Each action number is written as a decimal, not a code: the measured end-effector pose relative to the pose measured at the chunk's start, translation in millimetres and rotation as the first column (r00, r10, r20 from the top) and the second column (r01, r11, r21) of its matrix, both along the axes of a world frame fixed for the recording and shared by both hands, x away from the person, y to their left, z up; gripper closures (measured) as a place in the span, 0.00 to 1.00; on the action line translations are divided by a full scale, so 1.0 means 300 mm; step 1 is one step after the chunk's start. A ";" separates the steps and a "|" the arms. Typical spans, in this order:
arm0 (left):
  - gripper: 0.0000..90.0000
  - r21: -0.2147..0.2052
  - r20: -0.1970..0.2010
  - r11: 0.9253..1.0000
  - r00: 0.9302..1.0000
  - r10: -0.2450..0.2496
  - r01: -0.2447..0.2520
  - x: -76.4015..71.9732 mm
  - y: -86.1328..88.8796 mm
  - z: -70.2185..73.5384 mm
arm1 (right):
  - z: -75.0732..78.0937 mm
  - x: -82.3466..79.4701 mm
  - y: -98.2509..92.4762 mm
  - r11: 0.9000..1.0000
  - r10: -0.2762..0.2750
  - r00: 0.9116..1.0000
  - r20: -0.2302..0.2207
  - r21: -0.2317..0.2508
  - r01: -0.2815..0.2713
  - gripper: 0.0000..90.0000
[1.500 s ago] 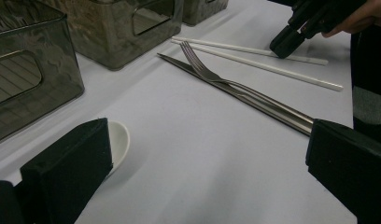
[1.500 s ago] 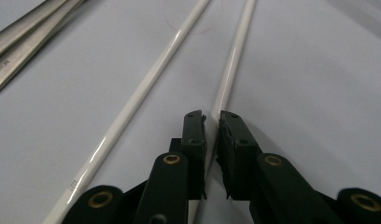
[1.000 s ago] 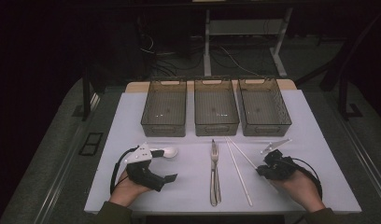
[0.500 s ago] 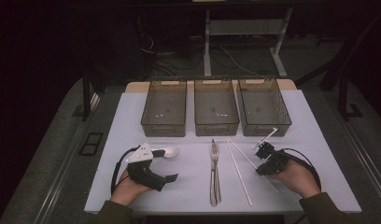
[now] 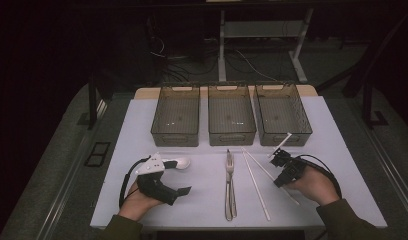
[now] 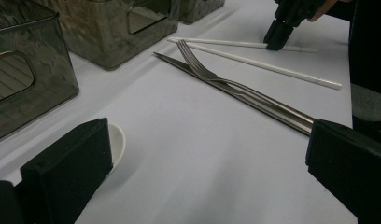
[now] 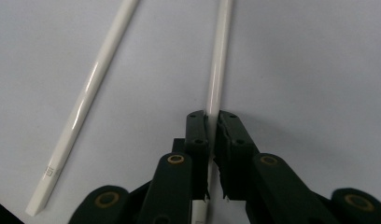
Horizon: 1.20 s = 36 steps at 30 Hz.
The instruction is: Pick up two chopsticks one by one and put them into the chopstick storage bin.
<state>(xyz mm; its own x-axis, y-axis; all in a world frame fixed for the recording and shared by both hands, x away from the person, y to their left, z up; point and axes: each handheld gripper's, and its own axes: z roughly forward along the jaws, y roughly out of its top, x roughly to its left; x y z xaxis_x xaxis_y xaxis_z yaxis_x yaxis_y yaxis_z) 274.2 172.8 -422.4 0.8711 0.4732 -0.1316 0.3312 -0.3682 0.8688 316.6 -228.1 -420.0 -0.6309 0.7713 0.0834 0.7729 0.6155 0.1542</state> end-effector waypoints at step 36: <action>0.01 -0.003 0.003 1.000 1.000 0.011 -0.011 -0.003 0.017 -0.001 | 0.079 -0.046 -0.130 0.959 -0.028 0.991 0.129 0.284 -0.010 0.93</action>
